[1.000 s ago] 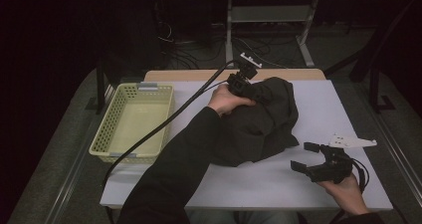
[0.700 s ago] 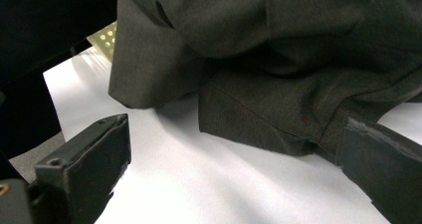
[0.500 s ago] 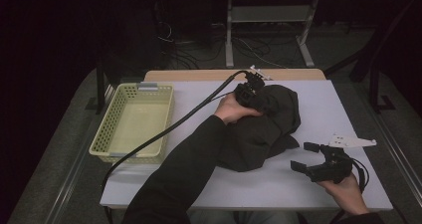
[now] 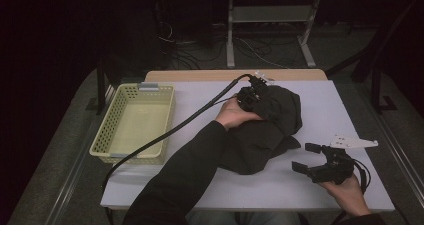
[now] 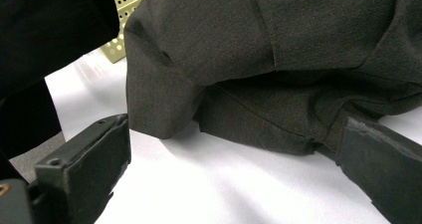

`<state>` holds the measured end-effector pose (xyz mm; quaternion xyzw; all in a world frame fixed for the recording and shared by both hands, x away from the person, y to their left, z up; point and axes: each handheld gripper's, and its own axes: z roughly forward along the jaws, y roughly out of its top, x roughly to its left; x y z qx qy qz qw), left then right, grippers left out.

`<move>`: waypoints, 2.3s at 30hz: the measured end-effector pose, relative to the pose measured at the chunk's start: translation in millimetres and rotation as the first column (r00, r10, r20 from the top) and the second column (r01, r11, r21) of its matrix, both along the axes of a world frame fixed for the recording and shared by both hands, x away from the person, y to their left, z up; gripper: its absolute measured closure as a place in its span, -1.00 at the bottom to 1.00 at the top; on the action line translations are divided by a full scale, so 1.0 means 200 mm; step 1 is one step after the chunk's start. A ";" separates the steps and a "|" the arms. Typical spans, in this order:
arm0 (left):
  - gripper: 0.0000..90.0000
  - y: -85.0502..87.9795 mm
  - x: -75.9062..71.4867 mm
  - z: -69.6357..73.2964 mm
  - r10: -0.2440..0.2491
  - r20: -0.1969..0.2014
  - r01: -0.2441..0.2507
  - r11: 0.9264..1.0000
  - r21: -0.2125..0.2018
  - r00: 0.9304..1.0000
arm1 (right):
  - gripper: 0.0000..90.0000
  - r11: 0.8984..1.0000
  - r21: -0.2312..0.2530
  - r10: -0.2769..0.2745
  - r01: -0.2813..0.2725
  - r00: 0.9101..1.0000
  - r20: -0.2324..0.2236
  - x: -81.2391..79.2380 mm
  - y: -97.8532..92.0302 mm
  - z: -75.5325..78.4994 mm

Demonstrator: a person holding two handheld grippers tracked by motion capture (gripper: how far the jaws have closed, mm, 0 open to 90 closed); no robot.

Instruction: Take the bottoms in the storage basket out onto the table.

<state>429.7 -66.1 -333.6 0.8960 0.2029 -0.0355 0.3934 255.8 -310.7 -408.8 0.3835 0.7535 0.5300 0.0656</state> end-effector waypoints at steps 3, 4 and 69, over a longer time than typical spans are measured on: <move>-1.00 0.03 -0.02 0.01 0.000 0.024 0.001 1.000 -0.012 1.000 | -0.99 1.000 0.001 -0.001 0.001 1.000 0.000 0.00 0.00 0.00; -1.00 0.04 -0.02 0.01 -0.001 0.027 0.002 1.000 -0.017 1.000 | -0.99 1.000 0.004 -0.002 0.002 1.000 0.001 0.00 0.00 0.00; -1.00 0.77 -0.37 0.08 0.157 0.130 -0.136 0.978 -0.157 0.979 | -0.99 1.000 -0.005 0.000 0.000 1.000 -0.012 0.00 0.01 -0.01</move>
